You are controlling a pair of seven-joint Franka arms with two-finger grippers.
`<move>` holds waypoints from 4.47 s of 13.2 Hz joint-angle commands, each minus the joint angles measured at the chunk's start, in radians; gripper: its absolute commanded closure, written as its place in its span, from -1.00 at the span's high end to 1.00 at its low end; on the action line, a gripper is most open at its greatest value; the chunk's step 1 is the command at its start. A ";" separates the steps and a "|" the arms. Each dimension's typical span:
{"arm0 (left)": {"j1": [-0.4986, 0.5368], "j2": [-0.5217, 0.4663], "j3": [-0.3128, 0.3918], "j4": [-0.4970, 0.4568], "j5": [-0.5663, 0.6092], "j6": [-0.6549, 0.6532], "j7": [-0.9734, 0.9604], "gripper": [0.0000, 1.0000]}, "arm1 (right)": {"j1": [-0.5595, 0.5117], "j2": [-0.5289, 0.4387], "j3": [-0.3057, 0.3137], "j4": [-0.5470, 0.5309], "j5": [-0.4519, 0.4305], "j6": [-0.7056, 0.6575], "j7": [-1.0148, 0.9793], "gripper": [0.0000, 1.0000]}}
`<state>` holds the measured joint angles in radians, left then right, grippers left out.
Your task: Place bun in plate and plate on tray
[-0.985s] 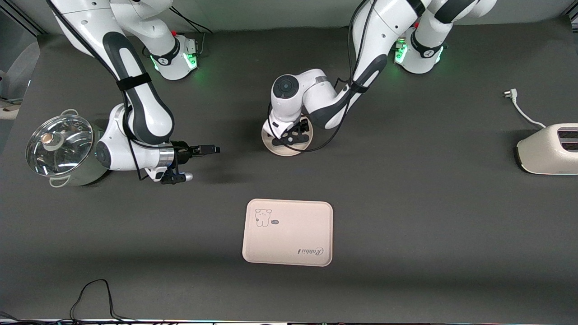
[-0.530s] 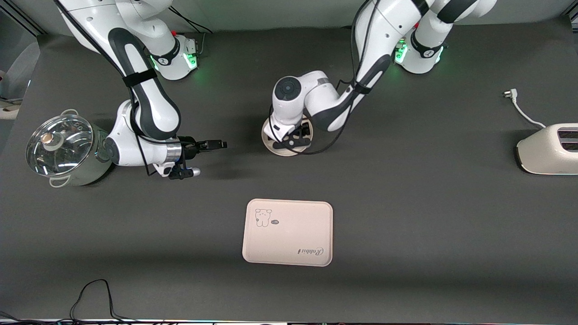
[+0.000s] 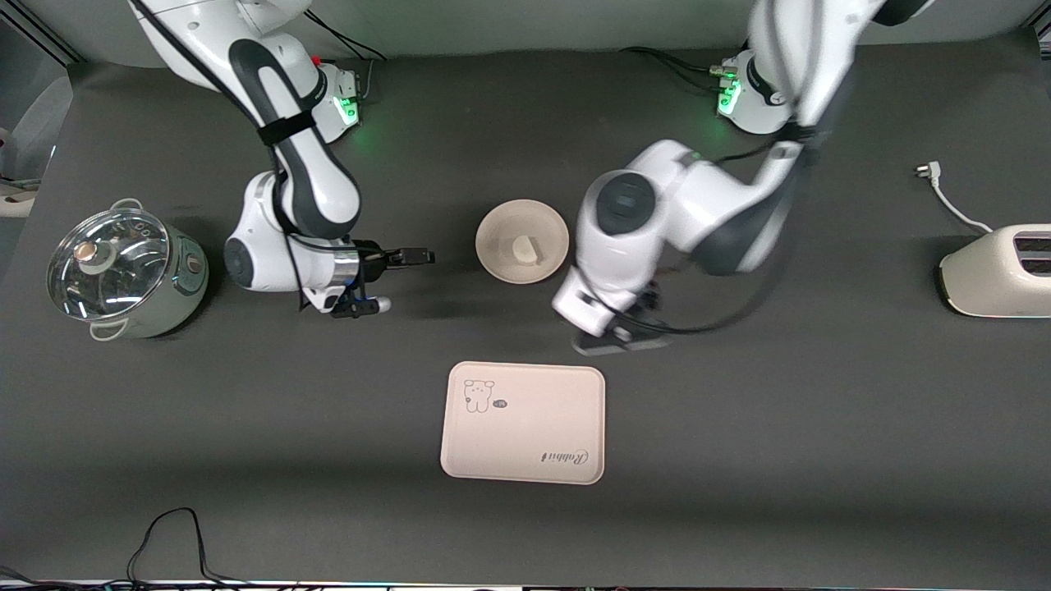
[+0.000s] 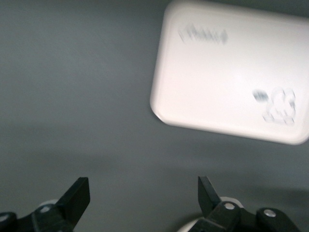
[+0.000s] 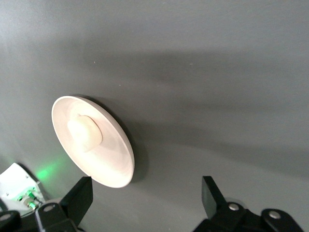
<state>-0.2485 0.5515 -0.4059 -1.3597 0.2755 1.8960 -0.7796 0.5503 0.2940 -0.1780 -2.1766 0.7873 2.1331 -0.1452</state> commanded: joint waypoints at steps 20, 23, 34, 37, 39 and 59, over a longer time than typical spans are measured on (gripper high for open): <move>0.586 -0.552 0.002 -0.444 -0.237 -0.037 0.669 1.00 | 0.361 0.120 -0.009 -0.088 0.380 0.465 0.070 0.15; 0.586 -0.545 0.004 -0.437 -0.236 -0.037 0.671 1.00 | 0.362 0.126 -0.005 -0.088 0.404 0.485 0.076 -0.08; 0.575 -0.539 0.016 -0.381 -0.233 -0.057 0.704 1.00 | 0.408 0.122 -0.017 -0.083 0.474 0.515 0.069 -1.00; 0.429 -0.538 0.166 -0.357 -0.231 -0.083 0.711 1.00 | 0.408 0.088 -0.073 -0.078 0.390 0.423 0.079 -1.00; 0.346 -0.536 0.249 -0.346 -0.228 -0.086 0.712 1.00 | 0.410 0.059 -0.128 -0.078 0.337 0.348 0.082 -1.00; 0.186 -0.510 0.403 -0.229 -0.236 -0.282 0.700 1.00 | 0.180 0.555 -0.374 1.038 0.133 -0.321 0.469 -1.00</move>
<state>-0.0548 0.0295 -0.0125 -1.6208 0.0362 1.6439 -0.0874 0.7846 0.6858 -0.5553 -1.3363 0.8677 1.8422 0.2855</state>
